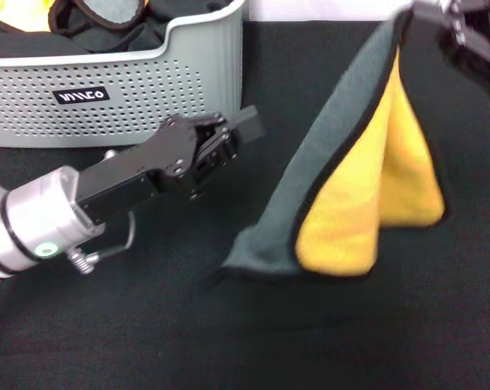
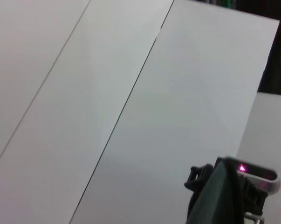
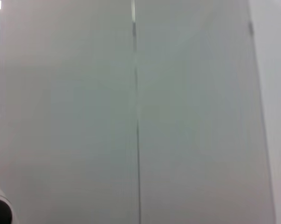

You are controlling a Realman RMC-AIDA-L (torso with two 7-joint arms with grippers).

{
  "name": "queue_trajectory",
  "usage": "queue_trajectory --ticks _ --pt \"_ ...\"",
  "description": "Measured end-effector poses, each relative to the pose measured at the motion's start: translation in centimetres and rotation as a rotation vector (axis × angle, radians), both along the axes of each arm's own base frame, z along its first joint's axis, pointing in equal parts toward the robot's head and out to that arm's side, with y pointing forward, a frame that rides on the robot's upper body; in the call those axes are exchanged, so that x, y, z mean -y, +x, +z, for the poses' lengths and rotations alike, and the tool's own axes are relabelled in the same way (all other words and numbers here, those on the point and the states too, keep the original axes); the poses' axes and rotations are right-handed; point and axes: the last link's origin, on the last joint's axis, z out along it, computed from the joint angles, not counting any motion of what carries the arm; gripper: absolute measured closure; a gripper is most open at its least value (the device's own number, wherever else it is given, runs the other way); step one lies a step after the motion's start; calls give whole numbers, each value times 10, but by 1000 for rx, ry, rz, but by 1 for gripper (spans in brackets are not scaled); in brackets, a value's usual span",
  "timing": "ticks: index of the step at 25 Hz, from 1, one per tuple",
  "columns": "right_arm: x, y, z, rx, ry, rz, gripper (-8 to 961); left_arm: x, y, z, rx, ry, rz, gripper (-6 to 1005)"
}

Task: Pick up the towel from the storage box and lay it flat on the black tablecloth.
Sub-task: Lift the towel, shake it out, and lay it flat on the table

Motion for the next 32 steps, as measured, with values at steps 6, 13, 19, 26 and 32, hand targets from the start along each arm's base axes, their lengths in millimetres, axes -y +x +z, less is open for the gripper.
queue_trajectory --ticks 6,13,19,26,32 --pt "-20 -27 8 -4 14 30 951 -13 23 -13 25 32 -56 978" --pt "-32 -41 6 3 67 11 951 -23 38 -19 73 71 -43 934" --pt "-40 -48 -1 -3 103 -20 951 -22 36 -21 77 93 -24 910" --pt "-42 -58 -11 -10 101 -12 951 -20 34 -28 31 76 -38 872" --pt "-40 -57 -16 -20 106 -17 951 -17 33 -29 24 73 -43 839"
